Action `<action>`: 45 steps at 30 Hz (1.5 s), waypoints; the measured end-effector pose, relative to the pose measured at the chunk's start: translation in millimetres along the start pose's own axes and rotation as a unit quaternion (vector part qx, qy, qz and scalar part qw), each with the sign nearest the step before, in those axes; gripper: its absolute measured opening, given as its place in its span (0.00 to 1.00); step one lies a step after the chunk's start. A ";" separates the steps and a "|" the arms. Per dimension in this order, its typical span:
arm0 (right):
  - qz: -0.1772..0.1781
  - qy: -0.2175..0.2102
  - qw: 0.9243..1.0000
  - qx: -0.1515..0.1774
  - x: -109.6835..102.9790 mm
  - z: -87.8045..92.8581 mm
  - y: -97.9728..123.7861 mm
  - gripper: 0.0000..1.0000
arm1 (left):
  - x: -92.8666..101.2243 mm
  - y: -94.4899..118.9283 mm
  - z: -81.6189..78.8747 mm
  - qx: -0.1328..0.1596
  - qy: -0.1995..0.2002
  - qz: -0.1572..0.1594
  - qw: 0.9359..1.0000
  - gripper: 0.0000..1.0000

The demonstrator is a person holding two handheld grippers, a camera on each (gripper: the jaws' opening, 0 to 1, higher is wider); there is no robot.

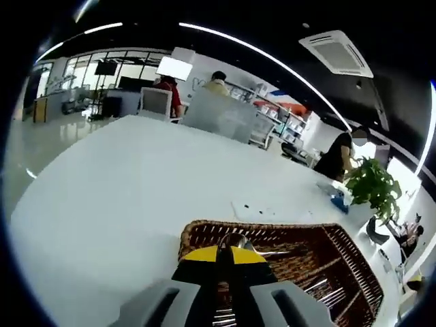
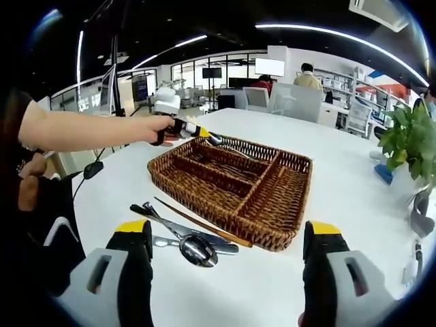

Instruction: Arrange the knives, forks, and spoons in their matching storage slots by inserting each utensil handle-first until every utensil is classified and aligned in the correct compartment

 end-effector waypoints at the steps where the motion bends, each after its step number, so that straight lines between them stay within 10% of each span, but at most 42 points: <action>1: 0.000 0.000 1.000 -0.001 0.1 0.4 0.0 0.94 | 0.7 -1.5 -0.7 -0.002 -0.002 0.001 1.000 0.03; 25: 0.003 0.005 1.000 -0.003 -0.3 0.6 0.5 0.94 | -7.6 -7.4 -3.2 -0.052 -0.107 -0.035 0.992 0.13; 45: -0.005 0.003 1.000 0.021 -5.8 -7.9 4.4 0.95 | 37.1 24.3 -12.0 -0.048 -0.162 0.018 0.985 0.40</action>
Point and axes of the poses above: the point that each gripper's makers call its tool centre point, and the gripper's own axes: y roughly backward along the fingers, x roughly to its right, z roughly out of its underside, the point moved 2 cm from there along y, roughly backward along the fingers, and after that the axes turned 11 degrees about z, right-handed, at the moved point
